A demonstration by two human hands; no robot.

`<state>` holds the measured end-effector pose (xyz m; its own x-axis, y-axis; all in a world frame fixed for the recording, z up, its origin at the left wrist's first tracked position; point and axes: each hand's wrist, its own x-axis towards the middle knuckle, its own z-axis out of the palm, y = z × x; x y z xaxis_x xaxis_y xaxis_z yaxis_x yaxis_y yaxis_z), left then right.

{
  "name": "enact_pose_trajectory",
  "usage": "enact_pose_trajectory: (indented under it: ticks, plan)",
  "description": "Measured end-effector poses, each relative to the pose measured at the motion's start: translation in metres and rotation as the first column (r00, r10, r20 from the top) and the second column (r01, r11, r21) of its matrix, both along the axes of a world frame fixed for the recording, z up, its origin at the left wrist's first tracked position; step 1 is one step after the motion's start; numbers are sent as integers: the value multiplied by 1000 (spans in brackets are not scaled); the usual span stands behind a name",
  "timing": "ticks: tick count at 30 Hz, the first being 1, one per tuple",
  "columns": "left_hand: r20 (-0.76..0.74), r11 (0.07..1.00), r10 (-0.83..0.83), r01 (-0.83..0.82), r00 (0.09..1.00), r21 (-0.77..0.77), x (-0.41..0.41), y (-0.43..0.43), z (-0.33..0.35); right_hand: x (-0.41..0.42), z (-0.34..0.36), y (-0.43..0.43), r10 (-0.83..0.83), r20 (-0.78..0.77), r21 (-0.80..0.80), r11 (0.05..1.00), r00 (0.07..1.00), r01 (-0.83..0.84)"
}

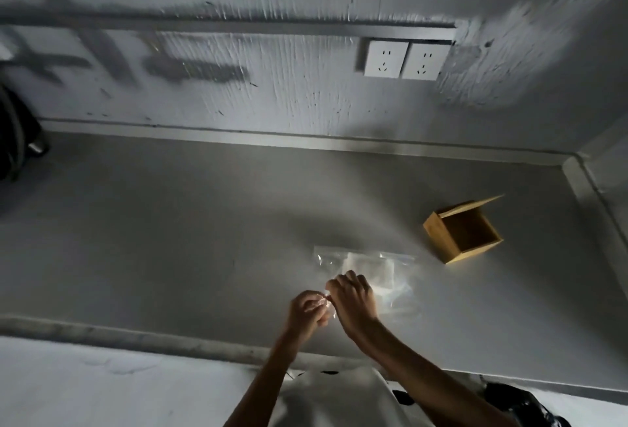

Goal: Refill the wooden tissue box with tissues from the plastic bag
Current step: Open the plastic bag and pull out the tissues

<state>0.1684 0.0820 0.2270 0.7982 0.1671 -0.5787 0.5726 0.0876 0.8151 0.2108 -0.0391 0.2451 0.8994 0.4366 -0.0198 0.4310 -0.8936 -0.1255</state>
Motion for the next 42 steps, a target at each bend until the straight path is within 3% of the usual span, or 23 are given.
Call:
enact_pose_trajectory:
  ticks: [5,13,20,29,33,42]
  plan:
    - [-24,1000,-8,8,1000,22,-2,7,1,2,5,4,3,21,-13,1000,1000,-2]
    - [-41,996,-24,20,999,-87,-4,16,2,-6,-3,12,0,-105,10,1000,994,1]
    - [-67,995,-73,67,995,-78,-9,24,-5,-6,-1,17,-23,-59,-8,1000,998,22]
    - [-58,992,-103,98,993,-84,-10,32,-4,19,7,-2,77,-264,156,987,962,-36]
    - [-46,983,-136,129,990,-127,-13,35,-2,22,5,-2,47,-226,61,998,973,-35]
    - [64,961,-273,268,960,73,-12,34,-4,27,8,-4,-38,-187,62,997,982,50]
